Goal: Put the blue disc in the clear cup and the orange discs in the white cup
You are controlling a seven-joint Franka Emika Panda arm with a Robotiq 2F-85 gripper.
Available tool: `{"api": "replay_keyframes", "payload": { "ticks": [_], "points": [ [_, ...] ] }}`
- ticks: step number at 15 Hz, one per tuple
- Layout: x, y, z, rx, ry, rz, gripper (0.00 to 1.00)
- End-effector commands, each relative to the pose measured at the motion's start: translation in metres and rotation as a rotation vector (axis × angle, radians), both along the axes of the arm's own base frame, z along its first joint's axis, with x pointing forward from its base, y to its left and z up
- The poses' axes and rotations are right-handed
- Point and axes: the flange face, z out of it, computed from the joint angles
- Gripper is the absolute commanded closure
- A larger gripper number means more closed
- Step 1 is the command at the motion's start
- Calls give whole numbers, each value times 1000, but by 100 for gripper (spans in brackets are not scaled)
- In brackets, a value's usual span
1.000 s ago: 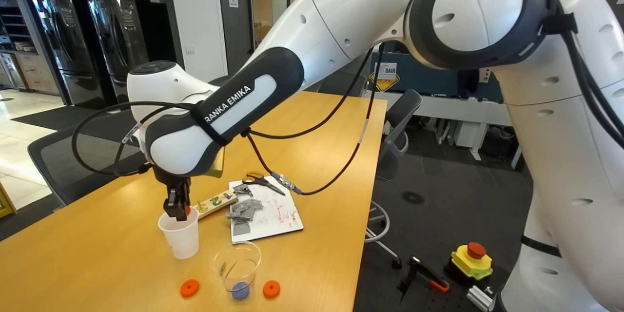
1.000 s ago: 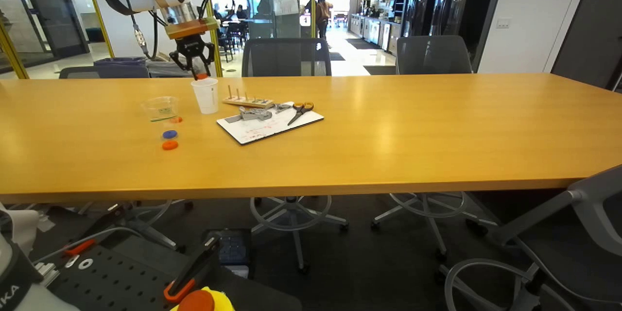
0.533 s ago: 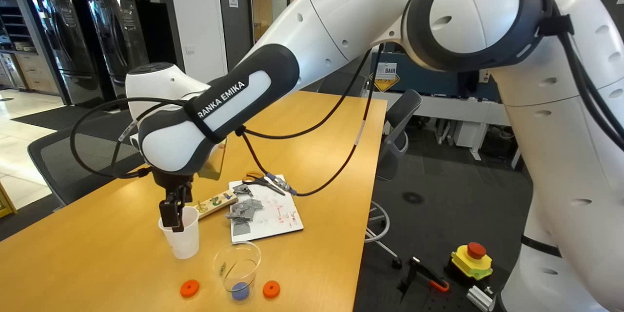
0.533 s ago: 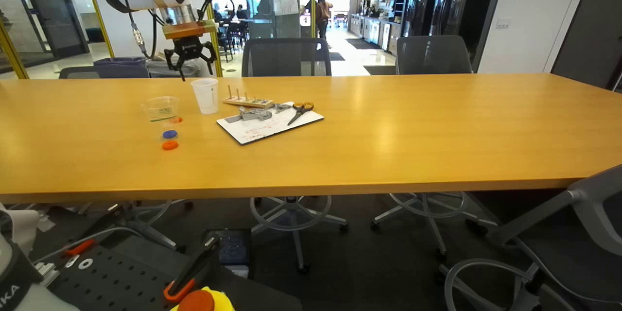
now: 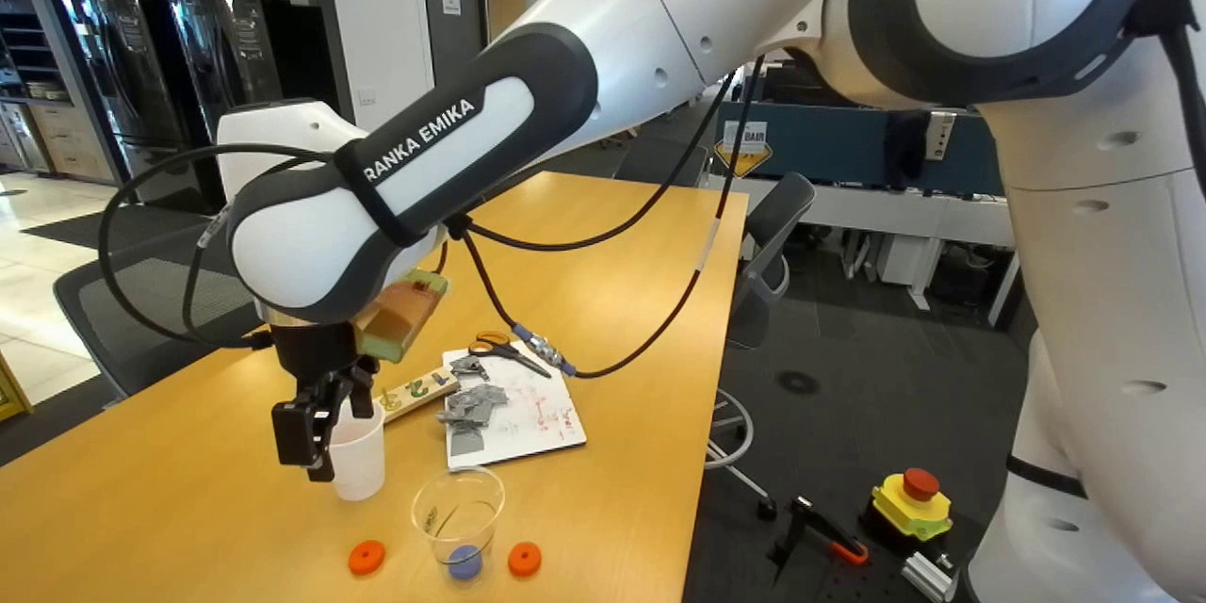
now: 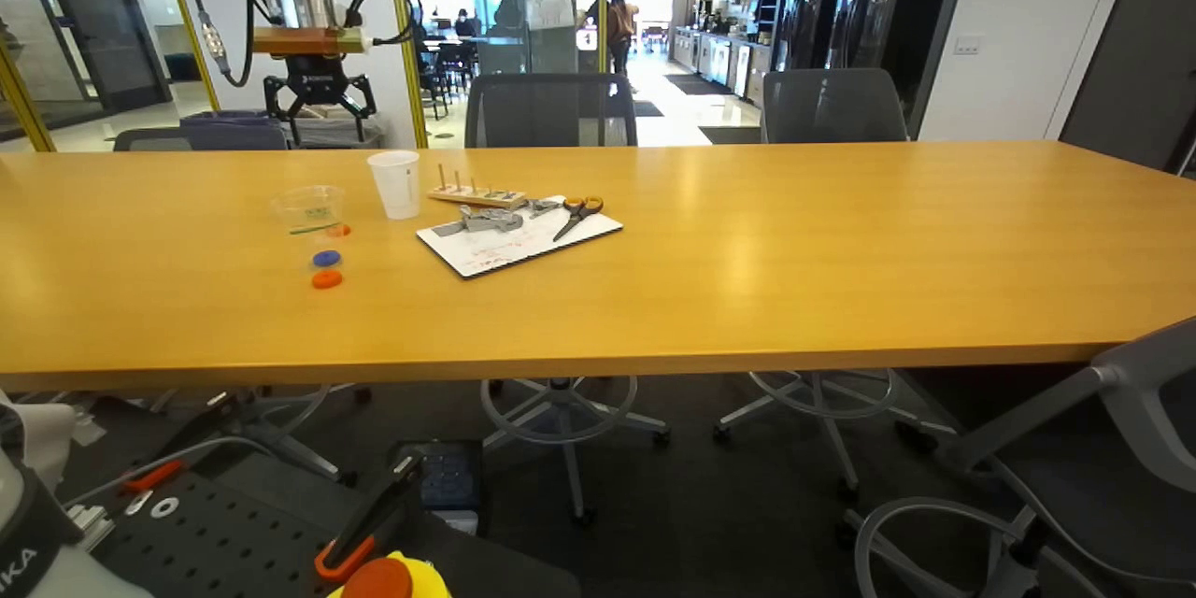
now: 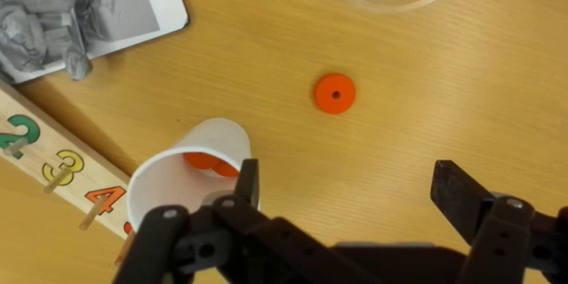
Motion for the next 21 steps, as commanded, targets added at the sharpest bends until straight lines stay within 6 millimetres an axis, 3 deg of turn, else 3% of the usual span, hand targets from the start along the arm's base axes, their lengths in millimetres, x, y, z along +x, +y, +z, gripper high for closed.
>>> {"api": "replay_keyframes", "payload": {
  "ticks": [1, 10, 21],
  "points": [
    [-31, 5, 9, 12, 25, -121, 0],
    [-56, 26, -59, -4, 39, -285, 0],
    [-41, 23, -105, -22, -5, -359, 0]
  ]
}}
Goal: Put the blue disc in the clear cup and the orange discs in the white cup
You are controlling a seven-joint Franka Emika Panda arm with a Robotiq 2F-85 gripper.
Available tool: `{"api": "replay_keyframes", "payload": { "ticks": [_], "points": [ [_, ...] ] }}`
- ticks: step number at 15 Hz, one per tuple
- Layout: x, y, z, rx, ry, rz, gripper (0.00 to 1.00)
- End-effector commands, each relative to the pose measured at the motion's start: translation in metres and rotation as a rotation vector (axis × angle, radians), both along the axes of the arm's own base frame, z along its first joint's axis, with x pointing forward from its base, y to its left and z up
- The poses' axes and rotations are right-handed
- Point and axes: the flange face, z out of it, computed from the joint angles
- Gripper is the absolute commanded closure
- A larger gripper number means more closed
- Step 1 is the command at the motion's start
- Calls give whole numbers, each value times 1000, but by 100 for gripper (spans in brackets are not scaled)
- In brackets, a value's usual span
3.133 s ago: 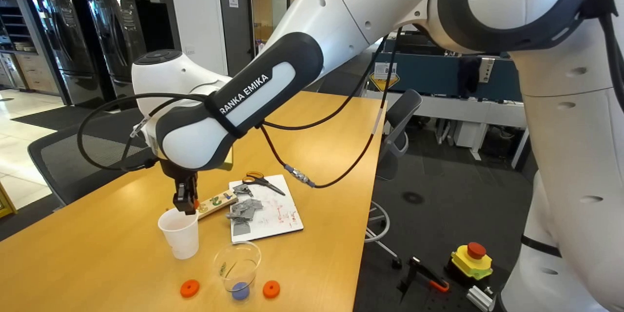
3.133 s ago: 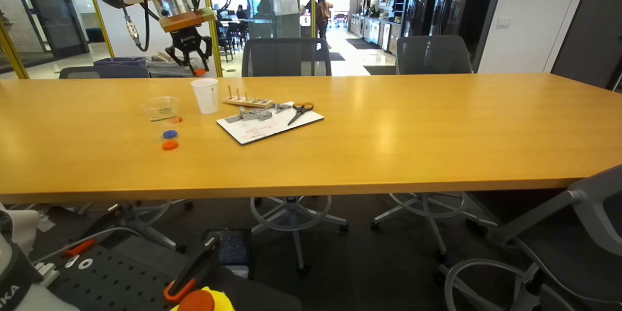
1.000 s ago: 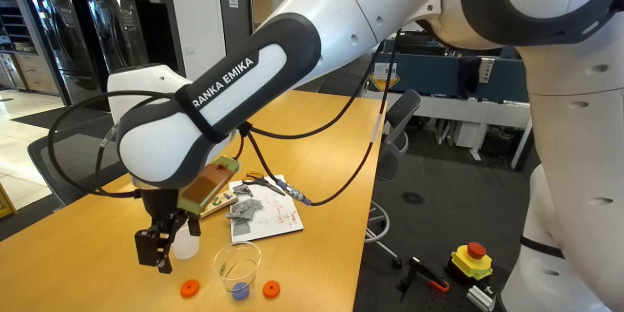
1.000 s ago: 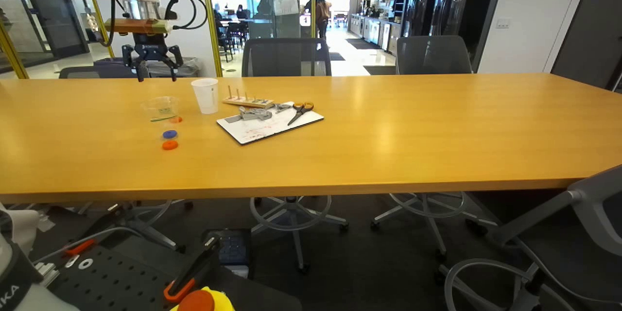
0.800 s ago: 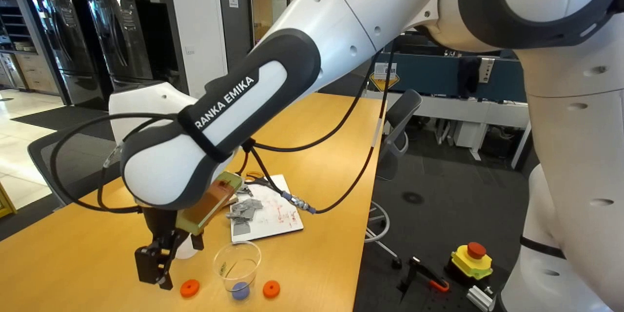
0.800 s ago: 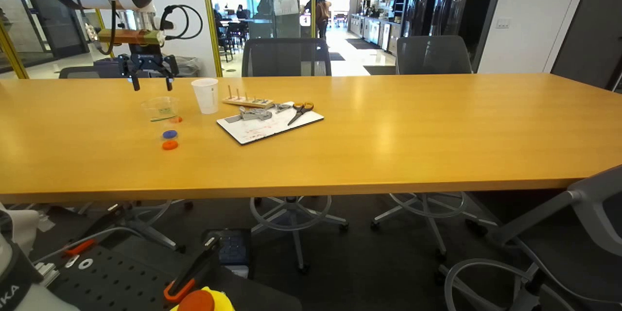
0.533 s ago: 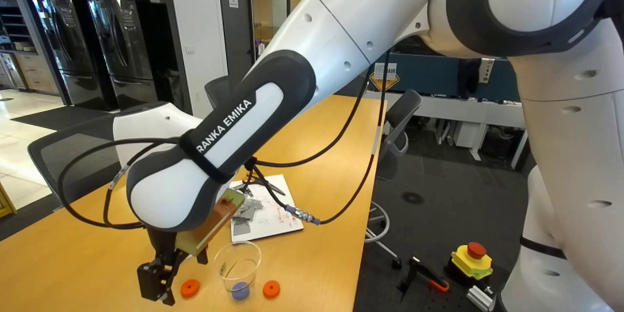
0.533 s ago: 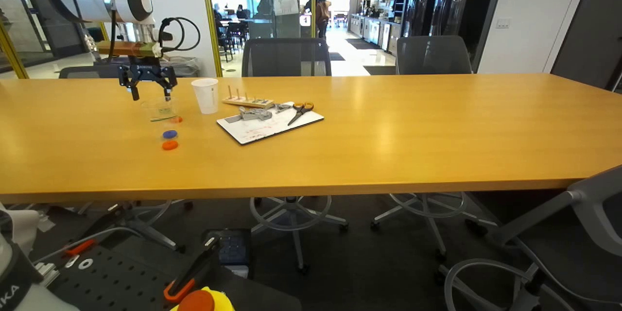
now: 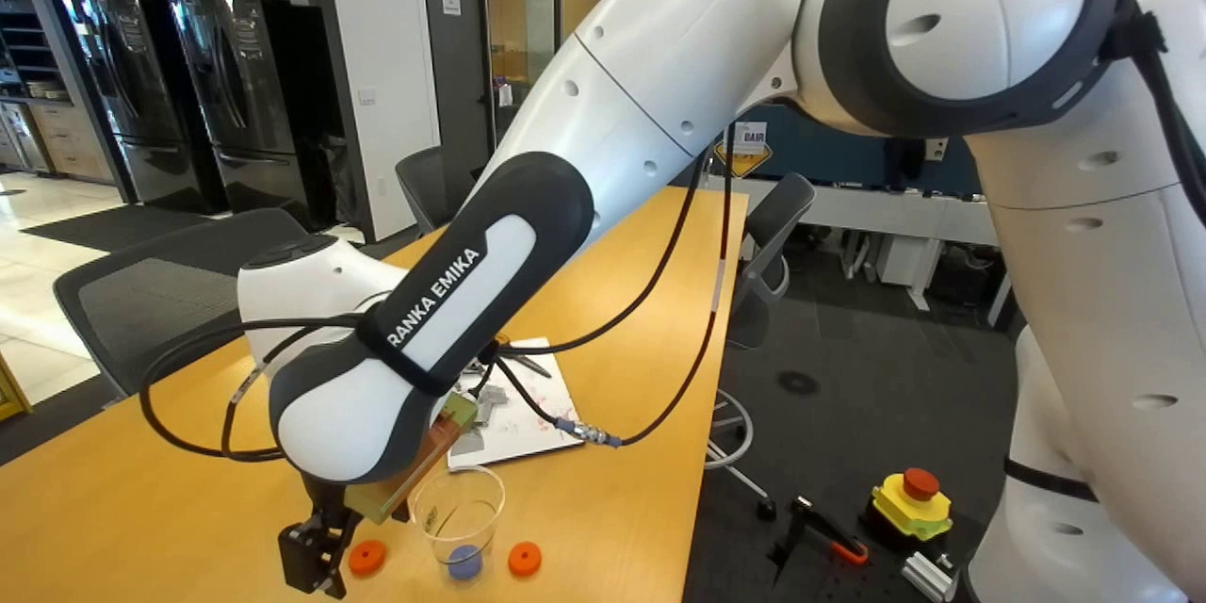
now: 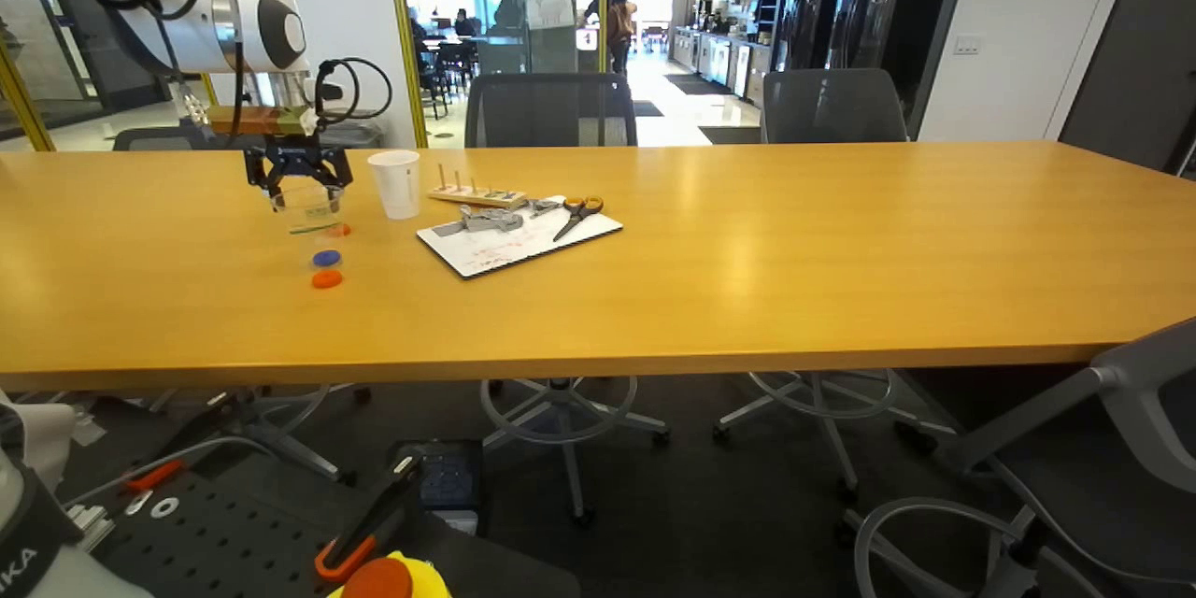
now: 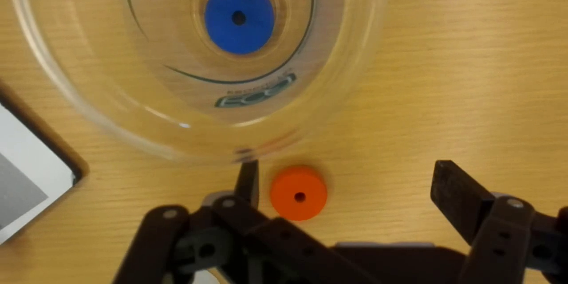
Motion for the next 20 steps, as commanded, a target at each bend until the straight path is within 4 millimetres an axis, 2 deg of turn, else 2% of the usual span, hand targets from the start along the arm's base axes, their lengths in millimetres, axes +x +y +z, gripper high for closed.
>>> {"api": "replay_keyframes", "payload": {
  "ticks": [1, 7, 20],
  "points": [
    [11, 2, -7, -13, -34, -22, 0],
    [25, -2, -21, -29, -39, -45, 0],
    [28, 21, -37, -65, -137, -107, 0]
  ]
}}
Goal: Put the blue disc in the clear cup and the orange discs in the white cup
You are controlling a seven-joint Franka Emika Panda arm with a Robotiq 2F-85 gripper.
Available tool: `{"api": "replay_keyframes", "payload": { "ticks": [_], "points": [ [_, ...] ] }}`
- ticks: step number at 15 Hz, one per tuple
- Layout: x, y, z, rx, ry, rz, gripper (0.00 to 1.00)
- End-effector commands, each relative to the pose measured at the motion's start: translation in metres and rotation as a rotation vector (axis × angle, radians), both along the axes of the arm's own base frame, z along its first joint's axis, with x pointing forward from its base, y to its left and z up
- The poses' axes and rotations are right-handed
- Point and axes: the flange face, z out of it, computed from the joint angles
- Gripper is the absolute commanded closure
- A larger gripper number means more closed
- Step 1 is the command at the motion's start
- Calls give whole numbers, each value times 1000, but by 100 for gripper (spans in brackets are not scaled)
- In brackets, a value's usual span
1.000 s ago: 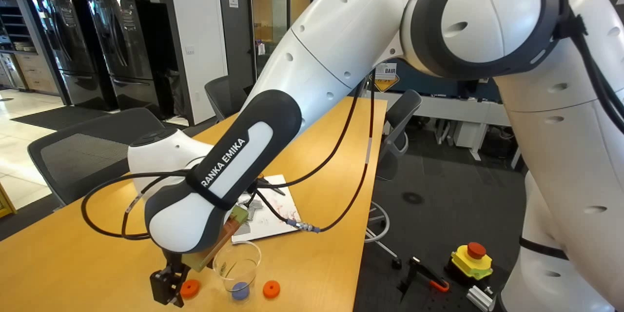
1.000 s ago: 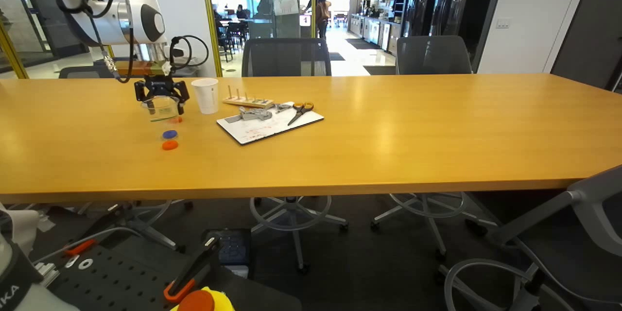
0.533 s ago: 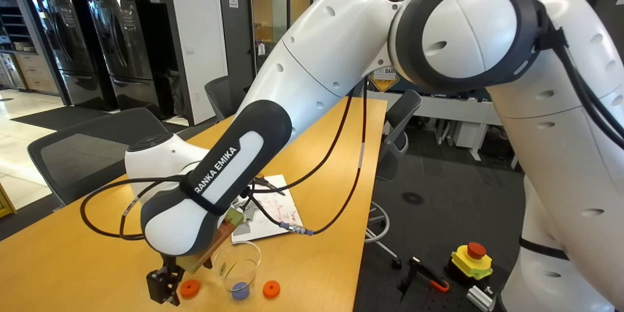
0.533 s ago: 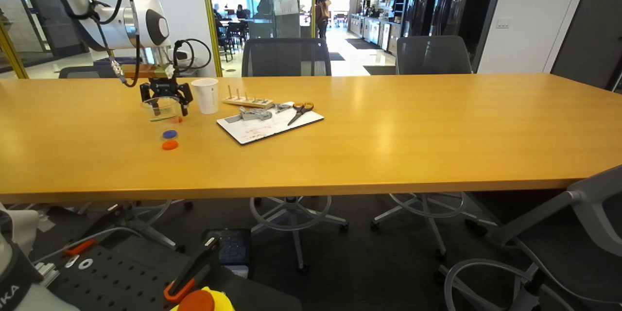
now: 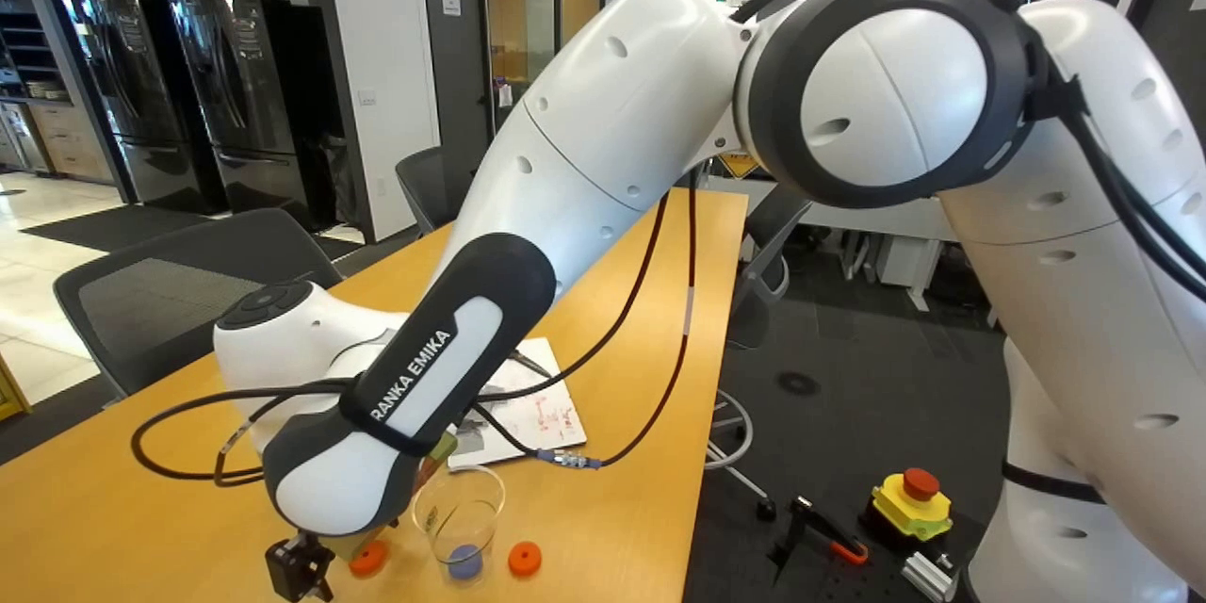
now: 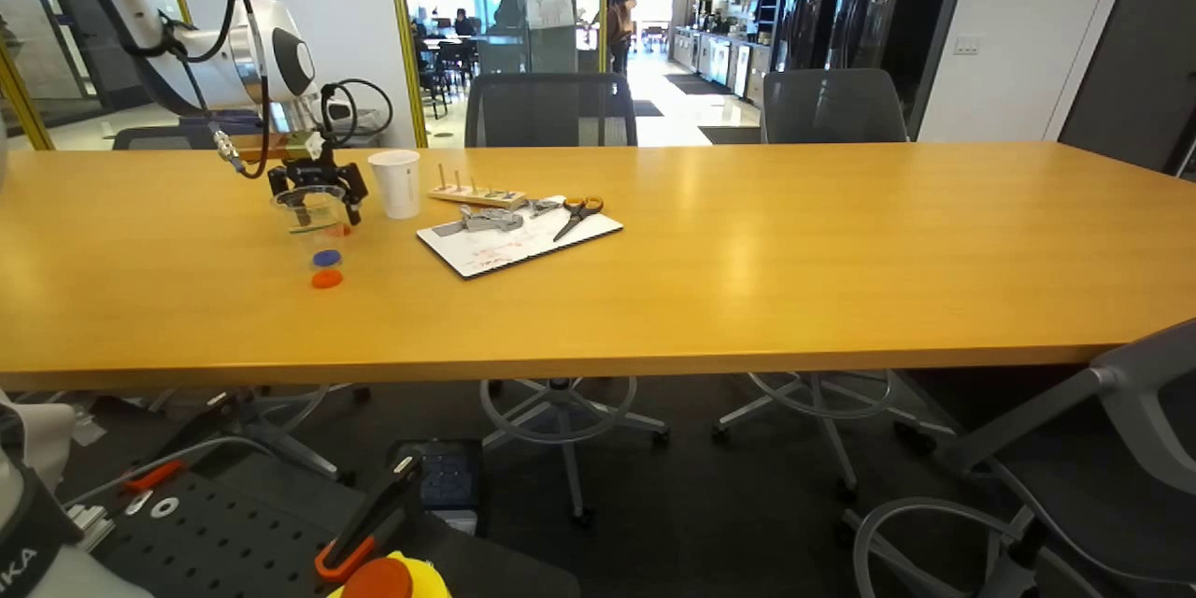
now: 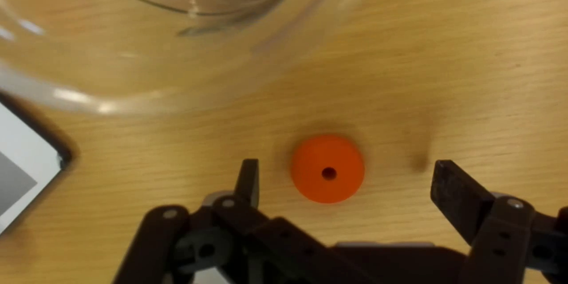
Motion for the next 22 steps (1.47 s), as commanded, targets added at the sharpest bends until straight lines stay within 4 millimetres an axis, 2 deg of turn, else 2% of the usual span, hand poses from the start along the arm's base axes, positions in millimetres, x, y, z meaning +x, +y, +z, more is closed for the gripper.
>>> {"api": "replay_keyframes", "payload": {
  "ticks": [1, 11, 22],
  "points": [
    [7, 8, 0, -6, -48, -28, 0],
    [22, -7, 9, 27, -20, -84, 0],
    [22, -16, 2, 49, 39, -134, 0]
  ]
}}
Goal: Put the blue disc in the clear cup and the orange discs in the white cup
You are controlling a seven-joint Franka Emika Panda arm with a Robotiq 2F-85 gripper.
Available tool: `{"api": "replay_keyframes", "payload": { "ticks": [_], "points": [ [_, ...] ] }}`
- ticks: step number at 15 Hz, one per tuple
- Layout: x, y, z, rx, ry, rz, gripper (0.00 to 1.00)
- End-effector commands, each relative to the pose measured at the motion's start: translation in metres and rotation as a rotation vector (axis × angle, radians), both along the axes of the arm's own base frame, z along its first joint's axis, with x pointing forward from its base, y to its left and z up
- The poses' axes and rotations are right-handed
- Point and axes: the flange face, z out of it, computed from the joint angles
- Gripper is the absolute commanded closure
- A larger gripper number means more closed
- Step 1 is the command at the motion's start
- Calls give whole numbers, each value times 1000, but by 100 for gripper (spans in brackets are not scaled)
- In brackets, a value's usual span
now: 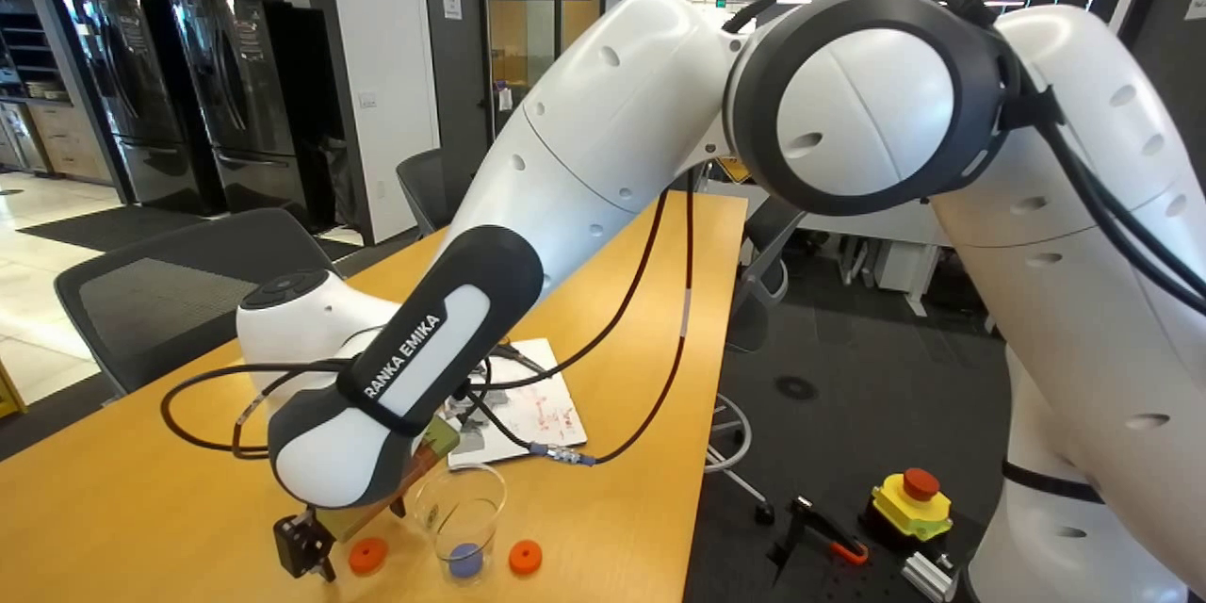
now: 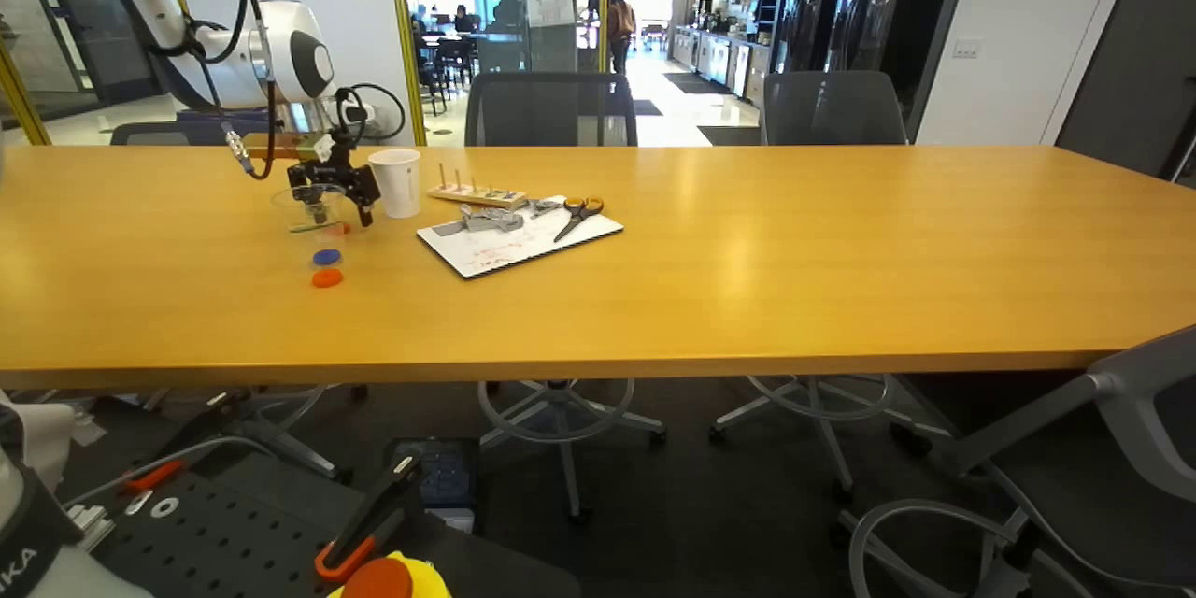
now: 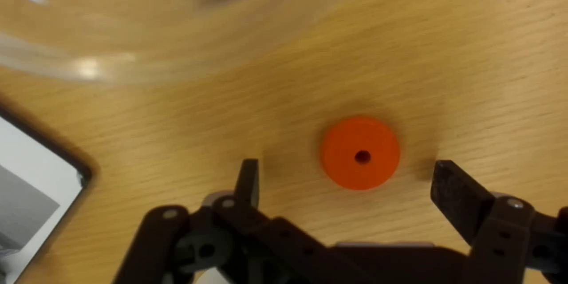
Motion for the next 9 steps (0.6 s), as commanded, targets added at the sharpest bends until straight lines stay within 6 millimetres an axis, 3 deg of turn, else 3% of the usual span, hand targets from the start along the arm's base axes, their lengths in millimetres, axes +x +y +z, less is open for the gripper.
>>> {"api": "replay_keyframes", "payload": {
  "ticks": [1, 7, 9],
  "points": [
    [2, 2, 4, 25, 25, -11, 0],
    [-1, 5, 2, 40, 39, -19, 0],
    [-1, 5, 0, 39, 39, -18, 26]
  ]
}}
